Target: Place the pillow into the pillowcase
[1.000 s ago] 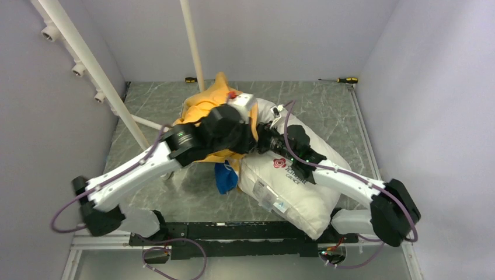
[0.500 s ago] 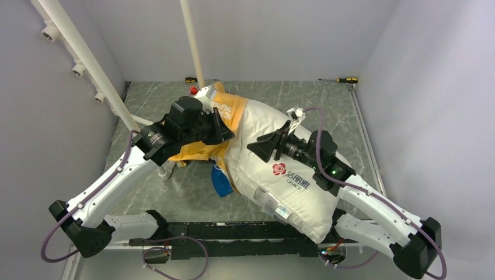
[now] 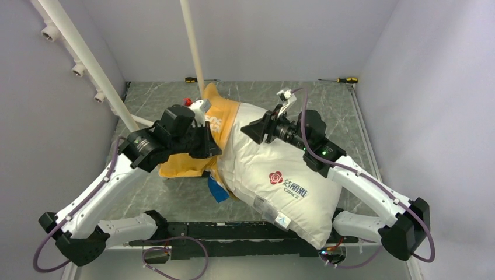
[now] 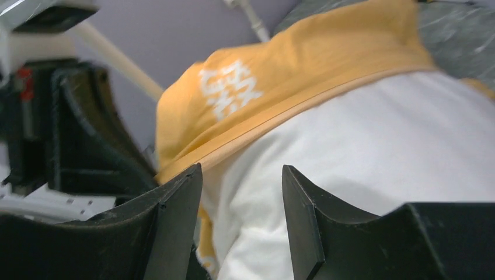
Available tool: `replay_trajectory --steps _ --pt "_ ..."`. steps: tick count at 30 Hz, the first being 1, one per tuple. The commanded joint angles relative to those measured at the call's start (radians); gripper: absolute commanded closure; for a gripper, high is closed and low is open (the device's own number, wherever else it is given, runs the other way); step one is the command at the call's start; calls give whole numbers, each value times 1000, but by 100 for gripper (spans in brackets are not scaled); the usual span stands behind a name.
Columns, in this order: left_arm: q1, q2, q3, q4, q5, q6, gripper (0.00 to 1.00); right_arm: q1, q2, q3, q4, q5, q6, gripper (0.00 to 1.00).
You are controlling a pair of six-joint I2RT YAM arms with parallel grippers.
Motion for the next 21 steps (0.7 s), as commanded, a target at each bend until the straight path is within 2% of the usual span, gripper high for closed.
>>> replay_trajectory --steps 1,2,3,4,5,6,7,9,11,15,18,21 --pt "-9 -82 12 -32 -1 40 100 -56 69 54 -60 68 -6 44" --pt "-8 -81 20 -26 2 48 96 -59 102 65 -92 60 -12 44" --pt "-8 -78 38 -21 10 60 87 -59 135 73 -110 41 -28 45" --pt "-8 -69 68 -19 15 76 72 -59 166 74 -137 6 -29 46" --pt "-8 -57 104 -27 12 87 52 -55 197 68 -154 -38 -22 48" --pt "-9 -43 148 -41 3 101 38 -48 225 53 -160 -93 -13 49" --pt "-9 -26 194 -58 -13 119 29 -39 246 31 -164 -127 -8 50" --pt "-8 12 283 -93 -61 148 19 -11 259 -34 -152 -156 5 54" --pt "-8 53 337 -115 -123 180 16 11 238 -113 -124 -172 29 56" --pt "-9 200 391 -165 -158 229 21 35 185 -212 -59 -190 51 59" --pt "-9 286 387 -167 -170 234 26 45 162 -233 -59 -176 51 59" --pt "-9 330 348 -167 -238 229 25 45 162 -241 -51 -172 58 59"
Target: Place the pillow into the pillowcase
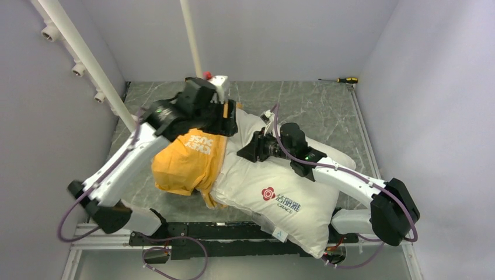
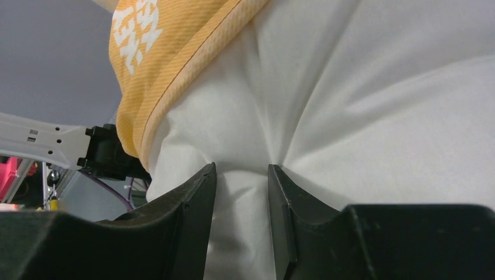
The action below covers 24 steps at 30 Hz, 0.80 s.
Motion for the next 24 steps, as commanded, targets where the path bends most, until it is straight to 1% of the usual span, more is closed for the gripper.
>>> replay_trajectory --steps 1,4,5,6,7,8,10,11,12,17,19,21,23,24 --pt "-3 84 -49 -53 -122 21 25 22 15 -58 -135 -60 30 59" --pt "-4 110 -82 -52 -147 23 25 22 18 -49 -126 -69 35 59" --pt "-3 120 -91 -53 -153 22 27 22 23 -43 -125 -73 34 59" --pt "-3 132 -100 -56 -162 21 32 23 26 -36 -126 -75 32 58" --pt "-2 140 -103 -63 -172 16 41 23 33 -29 -128 -79 30 58" --pt "-3 144 -107 -66 -179 15 53 23 37 -20 -129 -78 26 58" --pt "-2 141 -113 -51 -183 15 85 23 45 -10 -123 -83 18 58" --pt "-2 135 -111 -40 -180 19 96 23 47 -5 -117 -86 17 58" --pt "-3 127 -104 -33 -172 18 100 23 48 -4 -104 -91 19 57" --pt "-3 54 -95 50 -77 35 100 22 68 4 6 -144 58 56" --pt "-3 35 -77 41 -79 30 100 22 85 15 58 -163 91 54" --pt "-2 20 -50 32 -59 30 100 20 102 27 112 -174 119 49" --pt "-2 -3 -38 76 15 37 100 20 122 42 150 -179 147 43" --pt "-3 -17 -36 99 58 34 100 20 137 49 167 -179 157 43"
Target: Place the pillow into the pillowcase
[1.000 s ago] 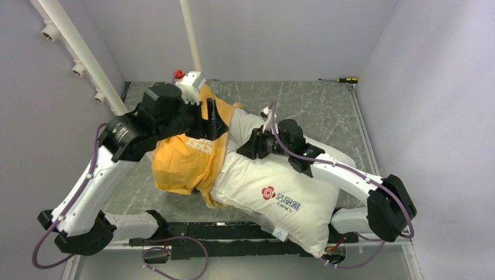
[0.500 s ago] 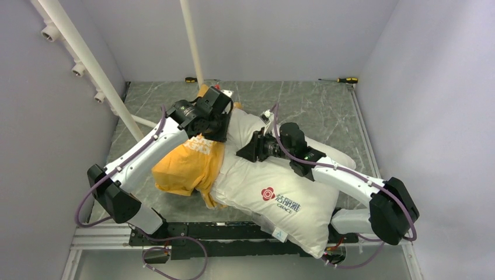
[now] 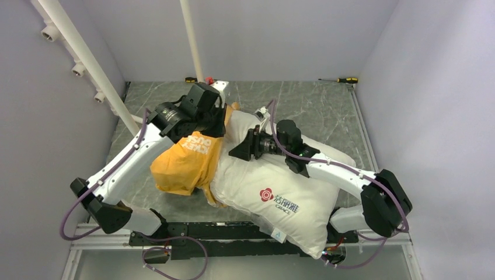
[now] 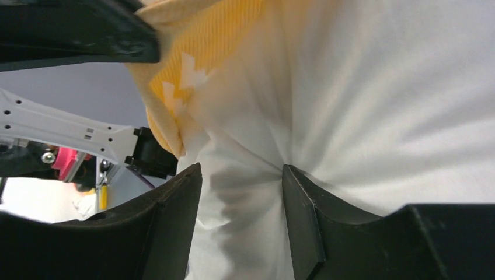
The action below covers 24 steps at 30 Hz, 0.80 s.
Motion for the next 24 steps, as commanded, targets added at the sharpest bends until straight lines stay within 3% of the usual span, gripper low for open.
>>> replay_trajectory --steps 1,7,18,24 --pt "-3 -88 64 121 181 0 100 18 74 31 57 -62 75 43" --pt "-26 -78 137 198 394 -54 100 8 178 62 198 -32 138 55" --pt "-312 153 456 302 387 -26 100 -18 249 81 631 -70 375 65" --pt "-384 251 594 386 420 -50 100 -23 183 63 601 27 347 68"
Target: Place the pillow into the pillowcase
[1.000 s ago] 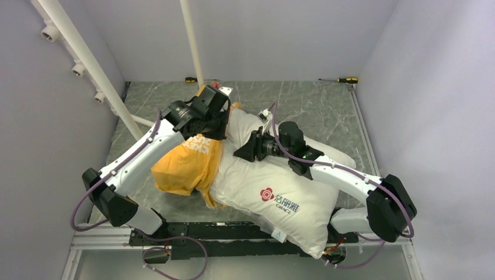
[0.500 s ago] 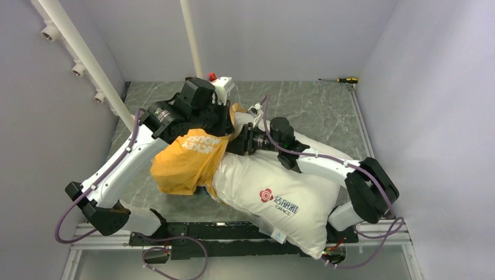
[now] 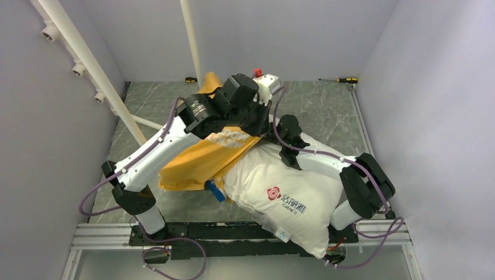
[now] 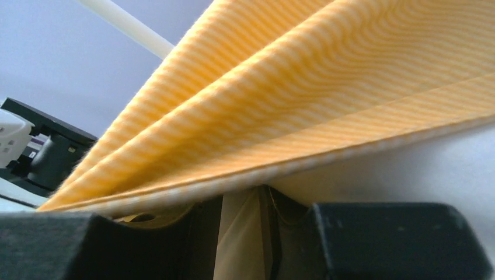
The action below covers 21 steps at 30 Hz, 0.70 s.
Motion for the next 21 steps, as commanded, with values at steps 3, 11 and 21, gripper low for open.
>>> replay_trajectory --steps 3,11,21 --pt "-129 54 201 437 313 -99 100 26 -33 4 18 167 -51 69" --pt "-129 87 177 443 247 -105 100 84 94 52 -368 461 -213 70" --pt "73 -335 -617 519 10 -297 100 -40 -205 -21 -718 328 -264 21"
